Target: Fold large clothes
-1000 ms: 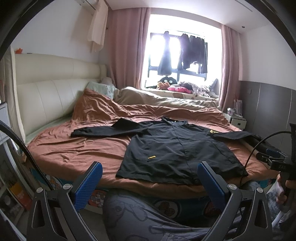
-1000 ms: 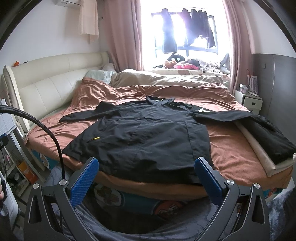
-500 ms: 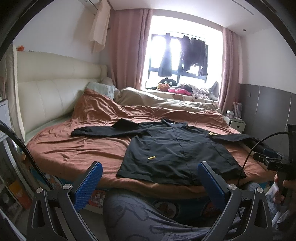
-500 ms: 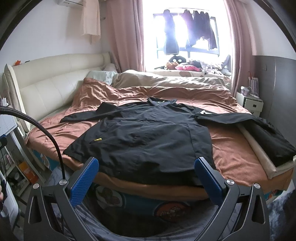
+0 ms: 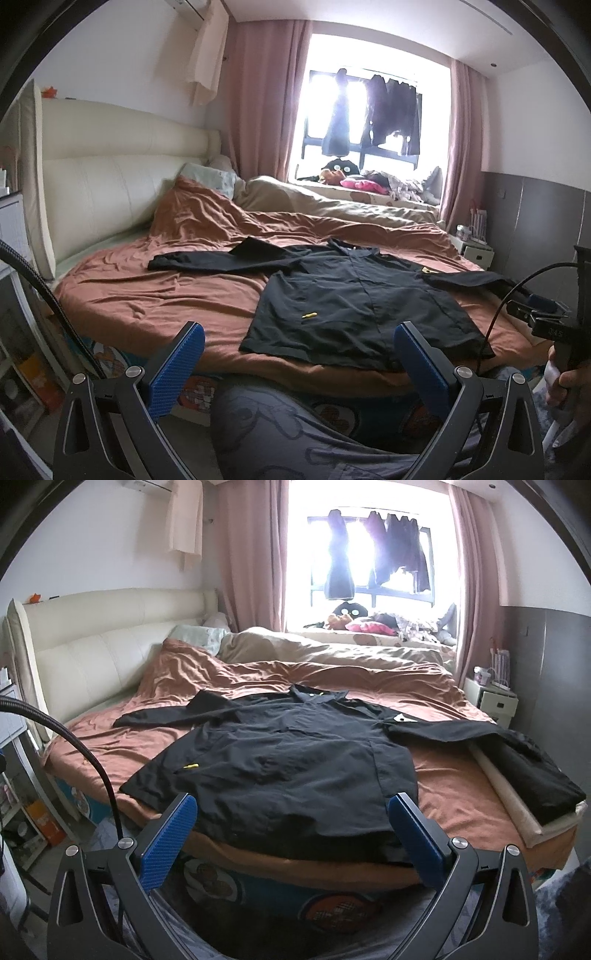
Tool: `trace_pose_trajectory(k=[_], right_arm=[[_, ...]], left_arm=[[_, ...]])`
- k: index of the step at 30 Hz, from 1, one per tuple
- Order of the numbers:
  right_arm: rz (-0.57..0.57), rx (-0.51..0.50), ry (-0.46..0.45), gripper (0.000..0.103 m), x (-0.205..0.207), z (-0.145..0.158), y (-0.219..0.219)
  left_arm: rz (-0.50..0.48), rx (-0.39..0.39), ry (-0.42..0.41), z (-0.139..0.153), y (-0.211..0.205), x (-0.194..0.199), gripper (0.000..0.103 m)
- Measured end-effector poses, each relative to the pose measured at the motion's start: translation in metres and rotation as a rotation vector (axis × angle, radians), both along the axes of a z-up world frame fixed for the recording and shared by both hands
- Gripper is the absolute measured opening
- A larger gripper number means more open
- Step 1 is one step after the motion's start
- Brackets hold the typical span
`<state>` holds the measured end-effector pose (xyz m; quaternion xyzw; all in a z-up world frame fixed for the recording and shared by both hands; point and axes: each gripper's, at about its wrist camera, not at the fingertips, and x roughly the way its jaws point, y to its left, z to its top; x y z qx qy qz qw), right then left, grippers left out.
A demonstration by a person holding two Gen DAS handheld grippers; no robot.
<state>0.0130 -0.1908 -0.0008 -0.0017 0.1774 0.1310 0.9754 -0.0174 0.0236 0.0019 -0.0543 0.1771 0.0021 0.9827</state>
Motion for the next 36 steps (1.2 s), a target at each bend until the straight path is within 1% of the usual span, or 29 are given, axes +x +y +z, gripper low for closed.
trace_pose_trajectory(k=[6, 13, 16, 22, 26, 31, 36], right_arm=[[0.022, 0.031, -0.032, 0.103, -0.001, 0.001, -0.002], [0.016, 0.025, -0.037, 0.103, 0.017, 0.004, -0.002], [0.016, 0.032, -0.038, 0.103, 0.025, 0.003, -0.001], [0.029, 0.056, -0.029, 0.103, 0.055, -0.006, 0.004], [0.031, 0.053, -0.022, 0.103, 0.074, -0.006, 0.006], [0.024, 0.057, 0.006, 0.103, 0.108, -0.007, 0.013], [0.017, 0.065, 0.038, 0.103, 0.138, -0.011, 0.021]], left_arm=[[0.014, 0.003, 0.002, -0.004, 0.003, 0.005, 0.103], [0.060, 0.026, 0.014, -0.007, 0.008, 0.017, 0.103], [0.042, 0.029, 0.023, -0.009, 0.011, 0.026, 0.103], [0.009, 0.047, 0.069, -0.019, 0.013, 0.059, 0.103], [-0.011, 0.053, 0.105, -0.025, 0.015, 0.085, 0.103], [-0.011, 0.044, 0.152, -0.034, 0.022, 0.118, 0.103], [0.002, 0.058, 0.196, -0.044, 0.031, 0.154, 0.102]])
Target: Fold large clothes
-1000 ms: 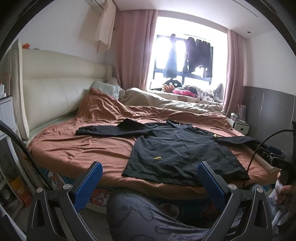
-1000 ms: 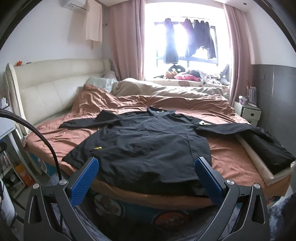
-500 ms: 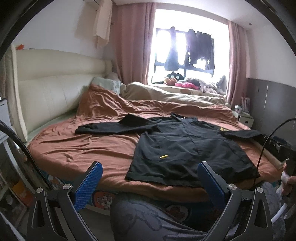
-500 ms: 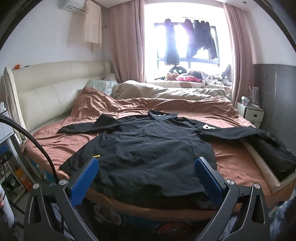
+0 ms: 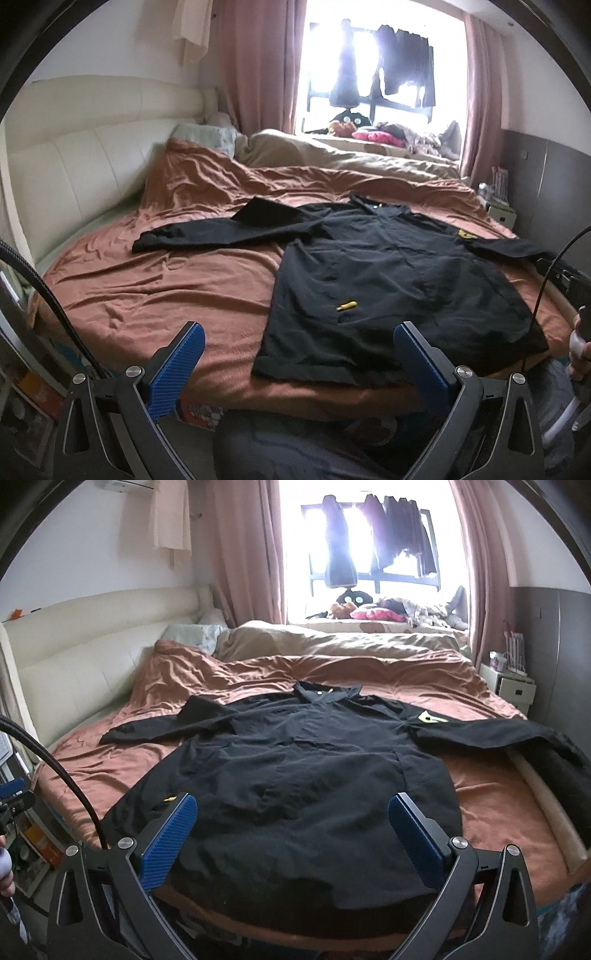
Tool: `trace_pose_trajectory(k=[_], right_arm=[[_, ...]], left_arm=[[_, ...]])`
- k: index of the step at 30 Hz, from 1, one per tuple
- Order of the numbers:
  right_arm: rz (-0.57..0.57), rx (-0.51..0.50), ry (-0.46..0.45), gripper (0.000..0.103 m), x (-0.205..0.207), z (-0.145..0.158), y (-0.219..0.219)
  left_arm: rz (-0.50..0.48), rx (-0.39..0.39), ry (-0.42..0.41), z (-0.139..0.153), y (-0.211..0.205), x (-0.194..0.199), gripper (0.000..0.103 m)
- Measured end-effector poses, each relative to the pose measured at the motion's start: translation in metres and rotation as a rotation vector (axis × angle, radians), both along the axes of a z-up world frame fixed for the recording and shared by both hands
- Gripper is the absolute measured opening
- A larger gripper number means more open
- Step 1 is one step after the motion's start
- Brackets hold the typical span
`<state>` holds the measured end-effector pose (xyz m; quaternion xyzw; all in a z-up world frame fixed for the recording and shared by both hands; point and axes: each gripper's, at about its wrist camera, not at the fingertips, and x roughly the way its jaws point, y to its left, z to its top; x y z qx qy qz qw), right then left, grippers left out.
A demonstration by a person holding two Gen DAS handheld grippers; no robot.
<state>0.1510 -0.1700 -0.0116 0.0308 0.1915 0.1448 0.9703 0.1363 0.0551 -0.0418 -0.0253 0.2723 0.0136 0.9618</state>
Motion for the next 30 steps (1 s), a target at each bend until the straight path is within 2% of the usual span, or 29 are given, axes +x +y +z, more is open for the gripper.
trace_pose_trajectory(k=[4, 10, 17, 20, 23, 25, 30], right_arm=[[-0.001, -0.012, 0.018, 0.103, 0.023, -0.001, 0.010], [-0.005, -0.016, 0.060, 0.103, 0.066, 0.003, 0.017], [0.071, 0.018, 0.124, 0.103, 0.118, 0.016, 0.029], [0.075, 0.003, 0.154, 0.103, 0.141, 0.020, 0.037], [0.100, -0.003, 0.162, 0.103, 0.163, 0.027, 0.043], [0.123, 0.002, 0.170, 0.103, 0.176, 0.029, 0.046], [0.145, 0.007, 0.188, 0.103, 0.211, 0.032, 0.052]], left_arm=[[0.014, 0.022, 0.038, -0.012, 0.009, 0.030, 0.093], [0.017, -0.056, 0.133, -0.032, 0.035, 0.076, 0.085], [0.140, -0.074, 0.167, -0.033, 0.075, 0.128, 0.085], [0.202, -0.105, 0.201, -0.035, 0.094, 0.153, 0.090], [0.249, -0.115, 0.184, -0.033, 0.112, 0.172, 0.090], [0.259, -0.142, 0.181, -0.033, 0.124, 0.185, 0.090], [0.278, -0.269, 0.162, -0.036, 0.169, 0.221, 0.090]])
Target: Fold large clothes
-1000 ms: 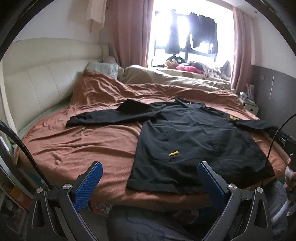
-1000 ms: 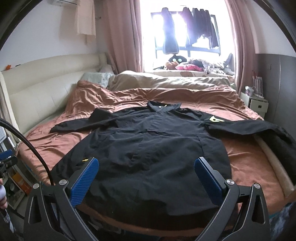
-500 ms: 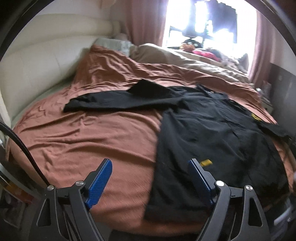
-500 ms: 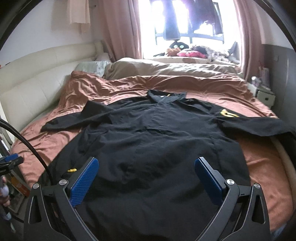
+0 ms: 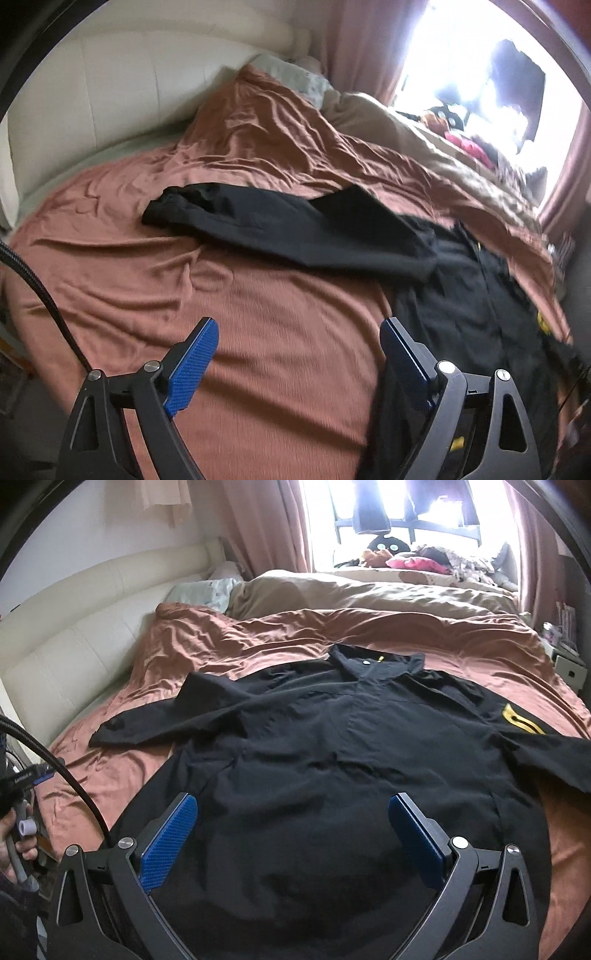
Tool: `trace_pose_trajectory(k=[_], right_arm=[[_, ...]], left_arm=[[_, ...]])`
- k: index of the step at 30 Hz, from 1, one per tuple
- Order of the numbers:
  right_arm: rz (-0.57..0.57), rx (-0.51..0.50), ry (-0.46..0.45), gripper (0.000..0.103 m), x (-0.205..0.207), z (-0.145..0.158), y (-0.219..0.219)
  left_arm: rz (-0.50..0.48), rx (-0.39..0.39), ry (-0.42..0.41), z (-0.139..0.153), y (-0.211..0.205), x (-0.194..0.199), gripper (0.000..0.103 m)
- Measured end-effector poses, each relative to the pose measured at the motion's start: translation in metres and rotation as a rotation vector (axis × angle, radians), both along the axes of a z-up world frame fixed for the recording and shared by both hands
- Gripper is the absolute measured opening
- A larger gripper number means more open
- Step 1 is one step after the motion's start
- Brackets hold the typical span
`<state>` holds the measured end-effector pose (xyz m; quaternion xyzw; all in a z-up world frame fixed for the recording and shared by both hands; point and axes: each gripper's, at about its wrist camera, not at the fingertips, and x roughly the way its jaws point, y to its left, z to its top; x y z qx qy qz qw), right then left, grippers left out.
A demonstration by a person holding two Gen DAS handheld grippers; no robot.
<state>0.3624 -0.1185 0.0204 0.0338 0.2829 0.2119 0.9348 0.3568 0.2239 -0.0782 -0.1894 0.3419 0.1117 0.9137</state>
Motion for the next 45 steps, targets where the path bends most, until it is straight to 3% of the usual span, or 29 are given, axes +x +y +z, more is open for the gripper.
trace_pose_trajectory(k=[3, 9, 14, 15, 16, 21, 23, 24, 25, 28, 33, 38, 45], right_arm=[[-0.012, -0.010, 0.010, 0.103, 0.024, 0.002, 0.009], [-0.039, -0.005, 0.023, 0.097, 0.056, -0.003, 0.031], [-0.038, -0.002, 0.079, 0.082, 0.080, -0.023, 0.043], [-0.038, -0.012, 0.087, 0.074, 0.085, -0.025, 0.046], [-0.039, -0.027, 0.098, 0.066, 0.091, -0.028, 0.049], [-0.034, -0.042, 0.146, 0.052, 0.126, -0.030, 0.067], [-0.030, -0.046, 0.160, 0.047, 0.138, -0.032, 0.076], [-0.030, -0.046, 0.165, 0.042, 0.144, -0.032, 0.079], [-0.028, -0.041, 0.172, 0.039, 0.150, -0.032, 0.082], [-0.039, 0.025, 0.229, 0.035, 0.177, -0.032, 0.088], [-0.021, 0.101, 0.271, 0.019, 0.227, -0.031, 0.111], [0.025, 0.159, 0.314, 0.015, 0.269, -0.043, 0.144], [0.066, 0.249, 0.417, 0.011, 0.322, -0.075, 0.178]], left_arm=[[-0.001, -0.064, -0.009, -0.007, 0.026, 0.025, 0.086], [0.053, -0.108, 0.033, -0.028, 0.071, 0.074, 0.072], [0.088, -0.189, 0.089, -0.055, 0.108, 0.108, 0.056], [0.104, -0.210, 0.108, -0.062, 0.116, 0.113, 0.053], [0.112, -0.220, 0.118, -0.067, 0.120, 0.117, 0.053], [0.141, -0.257, 0.198, -0.094, 0.139, 0.143, 0.053], [0.150, -0.260, 0.191, -0.099, 0.145, 0.149, 0.050], [0.158, -0.253, 0.190, -0.100, 0.148, 0.152, 0.038], [0.172, -0.234, 0.201, -0.100, 0.151, 0.157, 0.021], [0.193, -0.251, 0.189, -0.089, 0.162, 0.165, 0.005], [0.152, -0.182, 0.068, -0.041, 0.158, 0.164, 0.004], [0.112, -0.145, -0.024, 0.005, 0.149, 0.167, 0.004], [0.052, -0.136, -0.082, 0.041, 0.130, 0.176, 0.002]])
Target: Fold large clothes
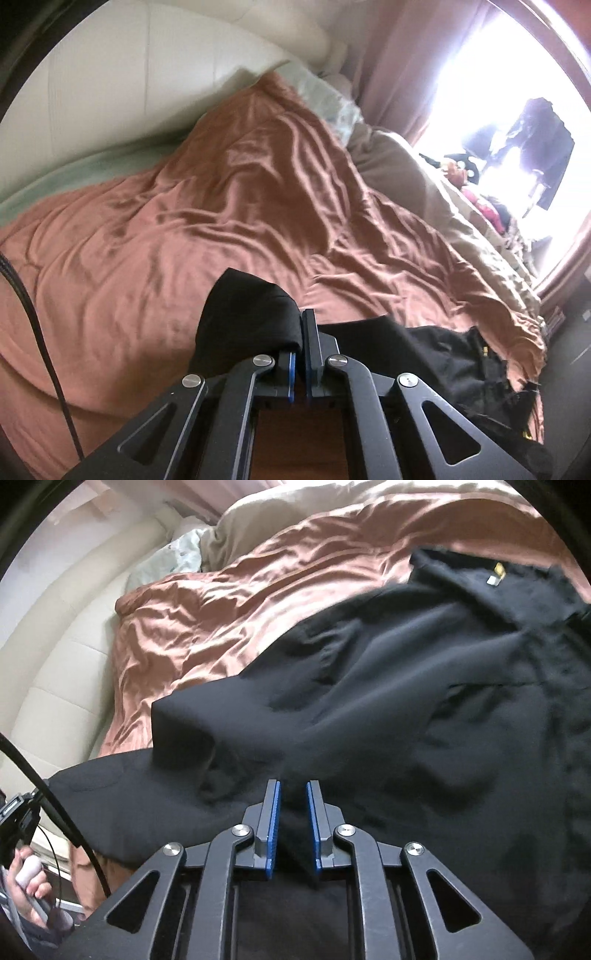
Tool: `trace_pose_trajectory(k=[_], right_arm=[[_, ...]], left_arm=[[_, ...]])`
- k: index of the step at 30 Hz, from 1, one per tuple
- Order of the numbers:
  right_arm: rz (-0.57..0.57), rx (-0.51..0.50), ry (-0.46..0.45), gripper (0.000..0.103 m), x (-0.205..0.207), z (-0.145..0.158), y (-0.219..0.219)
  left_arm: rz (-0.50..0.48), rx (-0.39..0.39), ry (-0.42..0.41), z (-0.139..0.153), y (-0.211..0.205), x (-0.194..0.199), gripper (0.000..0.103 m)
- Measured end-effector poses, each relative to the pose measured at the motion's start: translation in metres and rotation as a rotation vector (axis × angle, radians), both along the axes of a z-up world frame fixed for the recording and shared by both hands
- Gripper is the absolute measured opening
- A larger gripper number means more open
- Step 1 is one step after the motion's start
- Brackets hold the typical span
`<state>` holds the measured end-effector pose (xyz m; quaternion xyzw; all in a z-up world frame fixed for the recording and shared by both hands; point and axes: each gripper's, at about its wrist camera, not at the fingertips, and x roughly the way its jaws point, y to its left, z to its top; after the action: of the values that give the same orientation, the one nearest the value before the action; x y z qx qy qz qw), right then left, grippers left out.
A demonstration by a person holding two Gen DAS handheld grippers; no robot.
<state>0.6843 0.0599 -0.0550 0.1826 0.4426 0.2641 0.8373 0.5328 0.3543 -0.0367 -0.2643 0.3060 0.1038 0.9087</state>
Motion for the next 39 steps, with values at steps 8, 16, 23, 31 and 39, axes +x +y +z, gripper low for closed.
trace_pose_trajectory(k=[8, 16, 23, 31, 39], right_arm=[[0.000, 0.081, 0.130, 0.007, 0.036, -0.025, 0.001], [0.022, 0.211, 0.070, 0.019, 0.004, 0.013, -0.055], [-0.054, 0.279, 0.013, 0.068, -0.047, 0.020, -0.135], [-0.170, 0.334, -0.024, 0.068, -0.123, 0.020, -0.230], [-0.308, 0.317, -0.048, 0.068, -0.175, 0.019, -0.297]], left_arm=[[-0.070, 0.036, -0.090, 0.052, -0.036, 0.009, 0.002], [-0.167, 0.081, -0.201, 0.116, -0.094, 0.016, 0.002], [-0.294, 0.171, -0.272, 0.164, -0.174, 0.028, 0.002], [-0.540, 0.223, -0.352, 0.174, -0.272, 0.052, 0.002], [-0.710, 0.199, -0.305, 0.143, -0.351, 0.077, 0.002]])
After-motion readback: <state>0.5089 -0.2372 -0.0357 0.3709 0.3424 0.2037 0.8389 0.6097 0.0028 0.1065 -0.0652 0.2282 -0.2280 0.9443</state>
